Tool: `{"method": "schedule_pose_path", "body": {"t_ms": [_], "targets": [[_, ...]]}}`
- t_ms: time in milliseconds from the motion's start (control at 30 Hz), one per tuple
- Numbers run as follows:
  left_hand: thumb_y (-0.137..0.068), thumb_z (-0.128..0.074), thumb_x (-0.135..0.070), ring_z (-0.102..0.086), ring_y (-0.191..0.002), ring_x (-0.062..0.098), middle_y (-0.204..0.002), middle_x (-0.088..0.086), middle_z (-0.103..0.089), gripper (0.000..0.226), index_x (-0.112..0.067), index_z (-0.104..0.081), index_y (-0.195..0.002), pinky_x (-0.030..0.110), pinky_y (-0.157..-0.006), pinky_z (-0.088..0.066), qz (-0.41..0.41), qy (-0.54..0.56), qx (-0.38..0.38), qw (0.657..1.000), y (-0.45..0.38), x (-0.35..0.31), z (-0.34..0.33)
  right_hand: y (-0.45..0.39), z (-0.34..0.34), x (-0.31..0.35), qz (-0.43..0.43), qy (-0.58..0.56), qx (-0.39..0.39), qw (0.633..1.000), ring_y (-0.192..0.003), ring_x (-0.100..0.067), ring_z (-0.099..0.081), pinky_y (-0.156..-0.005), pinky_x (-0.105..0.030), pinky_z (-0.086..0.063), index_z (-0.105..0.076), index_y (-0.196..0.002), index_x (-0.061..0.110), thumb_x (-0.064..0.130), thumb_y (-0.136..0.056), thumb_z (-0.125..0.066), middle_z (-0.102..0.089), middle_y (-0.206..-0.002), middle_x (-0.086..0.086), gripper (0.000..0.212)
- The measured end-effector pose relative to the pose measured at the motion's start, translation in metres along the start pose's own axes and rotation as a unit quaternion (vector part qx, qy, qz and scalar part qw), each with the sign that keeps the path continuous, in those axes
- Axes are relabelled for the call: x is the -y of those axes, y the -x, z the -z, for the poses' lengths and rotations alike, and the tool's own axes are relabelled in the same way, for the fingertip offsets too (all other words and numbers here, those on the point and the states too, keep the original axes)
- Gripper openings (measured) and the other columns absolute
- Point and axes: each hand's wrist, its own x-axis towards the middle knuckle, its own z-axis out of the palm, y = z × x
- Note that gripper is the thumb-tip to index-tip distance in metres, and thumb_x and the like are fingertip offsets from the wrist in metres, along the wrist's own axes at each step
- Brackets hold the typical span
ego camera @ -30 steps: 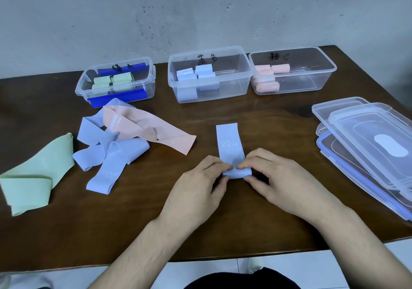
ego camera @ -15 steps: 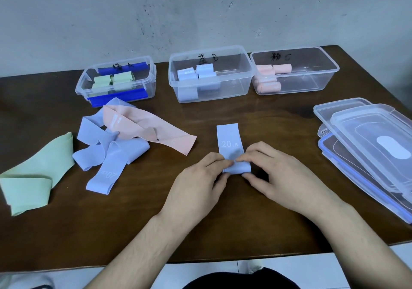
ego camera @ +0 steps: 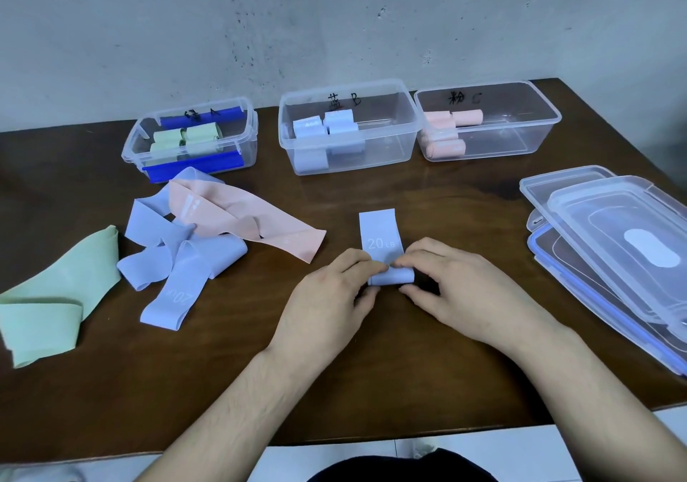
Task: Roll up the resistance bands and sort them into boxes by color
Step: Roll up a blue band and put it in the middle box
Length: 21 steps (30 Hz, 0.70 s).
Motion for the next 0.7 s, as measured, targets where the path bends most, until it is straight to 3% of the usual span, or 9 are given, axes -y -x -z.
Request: {"method": "schedule_pose_path", "body": {"t_ms": [333, 533, 700], "targets": [[-0.085, -0.071, -0.026, -0.058, -0.067, 0.006, -0.105, -0.015, -0.064, 0.021, -0.024, -0.074, -0.106, 0.024, -0.059, -0.053, -0.044, 0.009, 0.020, 0.999, 0.017, -0.008, 0.008, 0.023, 0.008, 0.009, 0.028, 0.024, 0.032, 0.999, -0.103, 0.002, -0.049, -0.085, -0.012, -0.037, -0.058, -0.128, 0.037, 0.041, -0.100, -0.050, -0.050, -0.119, 0.025, 0.029], [-0.089, -0.065, -0.031, -0.051, -0.068, 0.002, -0.106, -0.016, -0.065, 0.023, -0.027, -0.072, -0.110, 0.005, -0.060, -0.030, -0.037, -0.001, 0.057, 0.998, 0.029, -0.019, 0.010, 0.038, 0.004, 0.013, 0.024, 0.010, 0.032, 0.999, -0.100, 0.000, -0.051, -0.082, -0.013, -0.041, -0.059, -0.127, 0.037, 0.042, -0.100, -0.050, -0.045, -0.118, 0.026, 0.029], [-0.093, -0.057, -0.035, -0.044, -0.063, 0.010, -0.115, -0.018, -0.052, 0.025, -0.029, -0.068, -0.115, 0.014, -0.055, -0.035, -0.007, 0.003, 0.045, 0.999, 0.028, -0.019, 0.008, 0.039, -0.001, 0.011, 0.022, -0.003, 0.030, 0.999, -0.093, 0.005, -0.046, -0.072, -0.007, -0.035, -0.050, -0.137, 0.042, 0.043, -0.097, -0.056, -0.040, -0.121, 0.028, 0.040]]}}
